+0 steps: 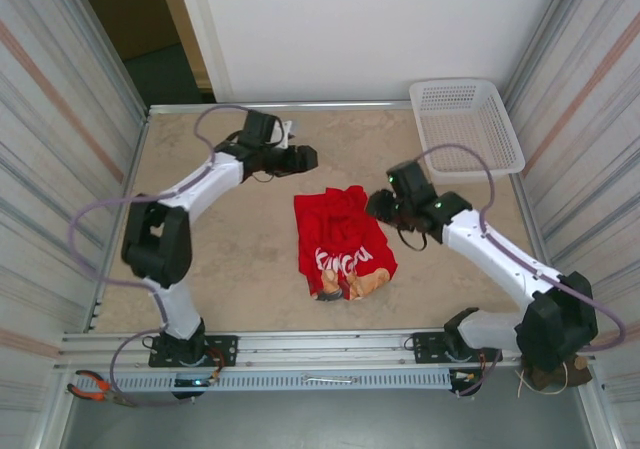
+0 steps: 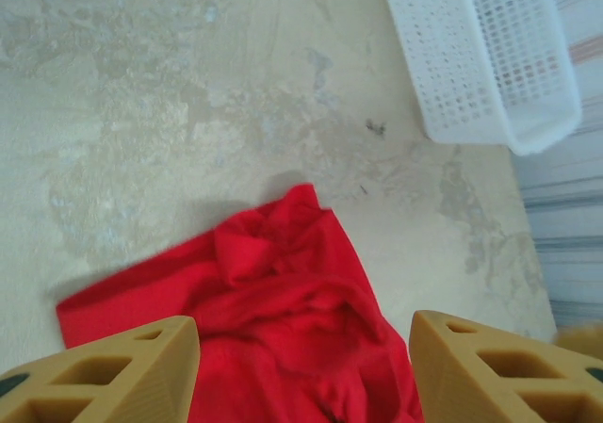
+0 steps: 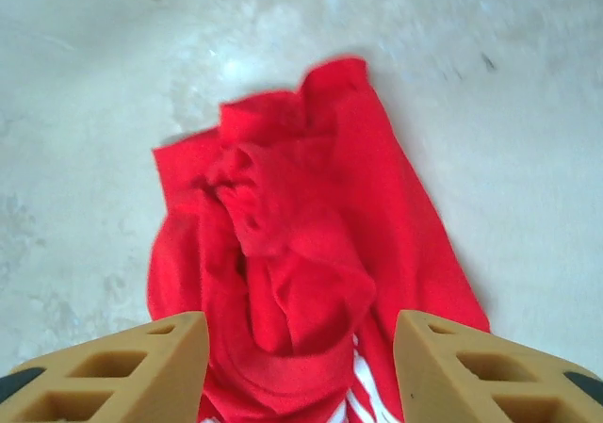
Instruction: Fold the inside-out t-shirt
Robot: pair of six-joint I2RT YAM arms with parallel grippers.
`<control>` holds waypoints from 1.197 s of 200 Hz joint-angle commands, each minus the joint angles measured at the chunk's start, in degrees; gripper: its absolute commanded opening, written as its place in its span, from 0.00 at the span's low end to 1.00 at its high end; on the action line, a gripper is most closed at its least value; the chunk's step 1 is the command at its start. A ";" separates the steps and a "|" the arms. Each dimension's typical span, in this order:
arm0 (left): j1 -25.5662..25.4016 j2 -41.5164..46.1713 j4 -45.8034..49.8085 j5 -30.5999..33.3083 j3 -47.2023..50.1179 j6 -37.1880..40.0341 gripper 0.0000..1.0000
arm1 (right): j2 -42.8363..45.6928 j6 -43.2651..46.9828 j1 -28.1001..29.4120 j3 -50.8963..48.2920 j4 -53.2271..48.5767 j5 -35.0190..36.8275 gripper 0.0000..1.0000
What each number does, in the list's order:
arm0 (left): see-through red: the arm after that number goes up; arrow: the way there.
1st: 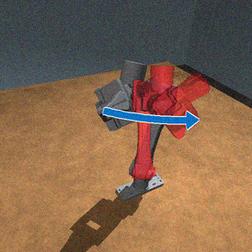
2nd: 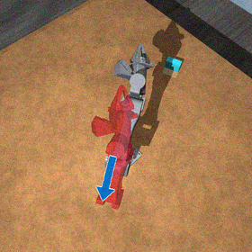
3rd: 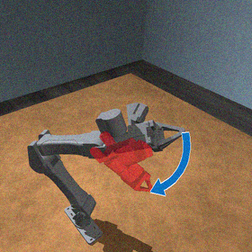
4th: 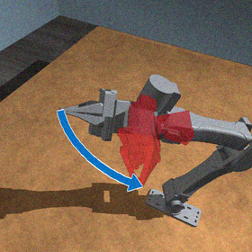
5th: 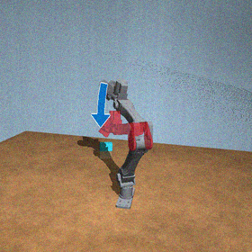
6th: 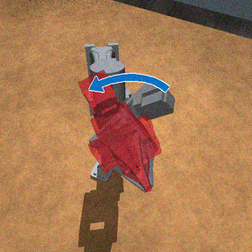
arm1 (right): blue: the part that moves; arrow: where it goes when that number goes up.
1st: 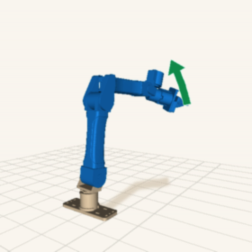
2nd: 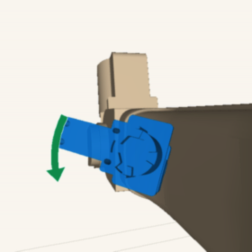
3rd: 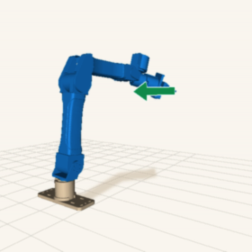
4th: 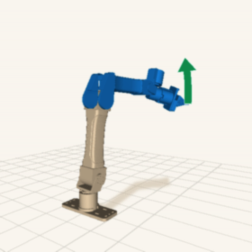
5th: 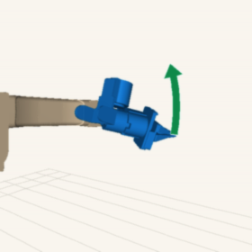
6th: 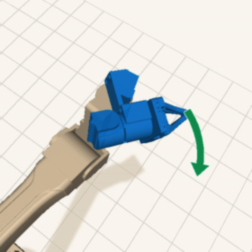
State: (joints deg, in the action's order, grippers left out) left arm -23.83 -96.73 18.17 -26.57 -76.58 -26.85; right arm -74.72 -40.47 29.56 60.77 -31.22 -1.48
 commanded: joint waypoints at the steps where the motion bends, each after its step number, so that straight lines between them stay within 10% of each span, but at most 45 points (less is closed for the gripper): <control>1: -2.66 2.78 1.97 2.01 8.03 -0.04 0.61 | -6.87 13.54 -0.58 2.60 -3.34 -4.48 0.59; 87: -14.32 -5.19 3.47 13.01 6.56 6.20 0.62 | -19.73 16.24 -1.23 0.13 4.27 -8.48 0.56; 136: -14.40 -10.39 3.95 14.56 4.02 6.28 0.58 | -23.25 14.56 -2.25 -0.22 7.06 -11.12 0.29; 158: -14.32 -12.20 4.32 15.63 2.86 6.68 0.38 | -23.20 13.99 -3.56 -0.61 7.76 -12.38 0.00; 181: -13.58 -10.78 4.60 17.90 2.84 6.70 0.02 | -18.74 13.14 -5.64 -1.67 7.34 -12.27 0.00; 239: -8.13 1.18 0.17 14.20 6.67 1.90 0.01 | -3.96 10.87 -9.10 -1.32 4.03 -9.77 0.00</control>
State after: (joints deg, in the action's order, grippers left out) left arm -34.33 -101.21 20.88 -10.61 -71.16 -22.26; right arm -82.98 -27.86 21.37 57.89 -25.02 -12.21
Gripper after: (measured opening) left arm 0.059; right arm 0.050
